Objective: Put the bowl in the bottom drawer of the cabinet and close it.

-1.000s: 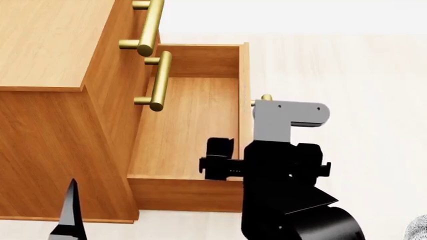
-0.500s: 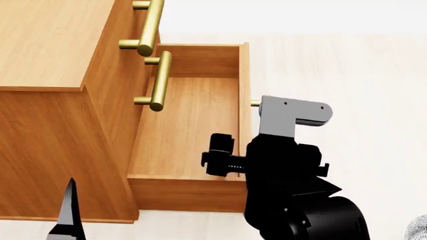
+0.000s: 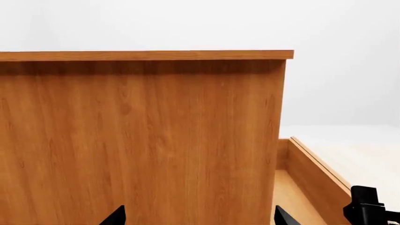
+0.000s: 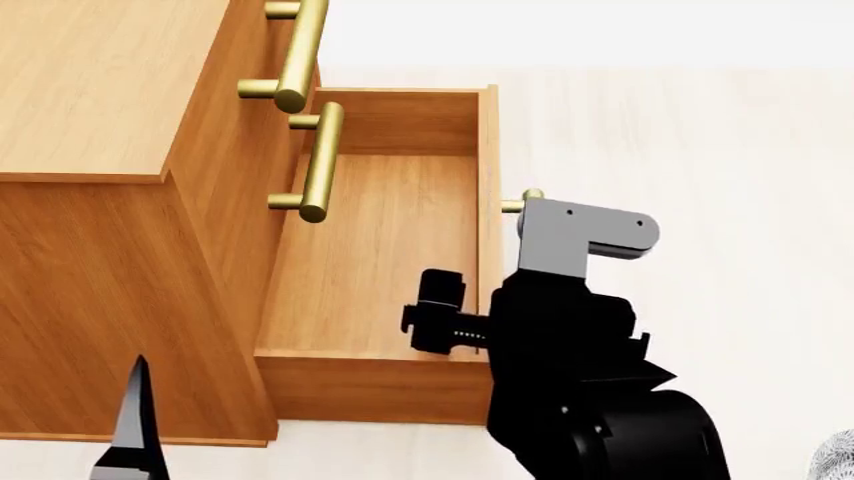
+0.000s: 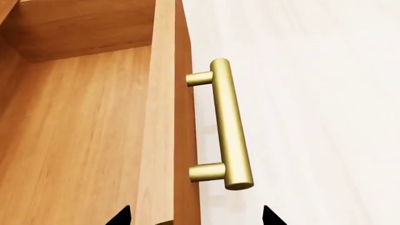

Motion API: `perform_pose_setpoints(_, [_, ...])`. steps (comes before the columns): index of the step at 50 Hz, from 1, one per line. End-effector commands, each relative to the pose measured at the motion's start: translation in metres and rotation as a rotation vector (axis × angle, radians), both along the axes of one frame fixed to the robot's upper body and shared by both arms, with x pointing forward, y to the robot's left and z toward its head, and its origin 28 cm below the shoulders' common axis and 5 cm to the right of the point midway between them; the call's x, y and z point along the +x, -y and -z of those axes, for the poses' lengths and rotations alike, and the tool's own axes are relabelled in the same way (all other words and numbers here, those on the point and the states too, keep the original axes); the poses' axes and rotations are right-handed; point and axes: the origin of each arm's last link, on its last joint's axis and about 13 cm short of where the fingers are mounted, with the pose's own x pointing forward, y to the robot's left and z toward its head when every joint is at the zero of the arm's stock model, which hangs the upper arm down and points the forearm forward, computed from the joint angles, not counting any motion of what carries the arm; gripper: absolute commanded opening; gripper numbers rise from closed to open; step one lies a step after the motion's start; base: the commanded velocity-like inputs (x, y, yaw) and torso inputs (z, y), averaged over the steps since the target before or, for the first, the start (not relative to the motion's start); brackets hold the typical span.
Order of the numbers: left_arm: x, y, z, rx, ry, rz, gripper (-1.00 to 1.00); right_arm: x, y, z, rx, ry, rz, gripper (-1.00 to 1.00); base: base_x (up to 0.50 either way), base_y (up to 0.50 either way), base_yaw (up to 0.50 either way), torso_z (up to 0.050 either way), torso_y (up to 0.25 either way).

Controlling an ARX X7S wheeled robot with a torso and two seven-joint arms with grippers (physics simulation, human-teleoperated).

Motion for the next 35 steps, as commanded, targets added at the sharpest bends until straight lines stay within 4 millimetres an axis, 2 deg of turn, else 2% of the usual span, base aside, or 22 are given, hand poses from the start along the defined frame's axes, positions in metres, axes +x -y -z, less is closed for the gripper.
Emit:
perform_pose_setpoints(1, [-0.001,0.0,-0.005,-0.033,0.036,0.021,1.0,0.004,-0.004,0.005,0.034,-0.006,-0.023,1.0,0.0,0.0,0.0,0.0,0.0])
perform_pose_setpoints(35, [-0.003,0.001,-0.006,-0.035,0.035,0.025,1.0,0.002,0.013,-0.002,0.016,-0.004,0.036,1.0,0.0,0.0,0.0,0.0,0.0])
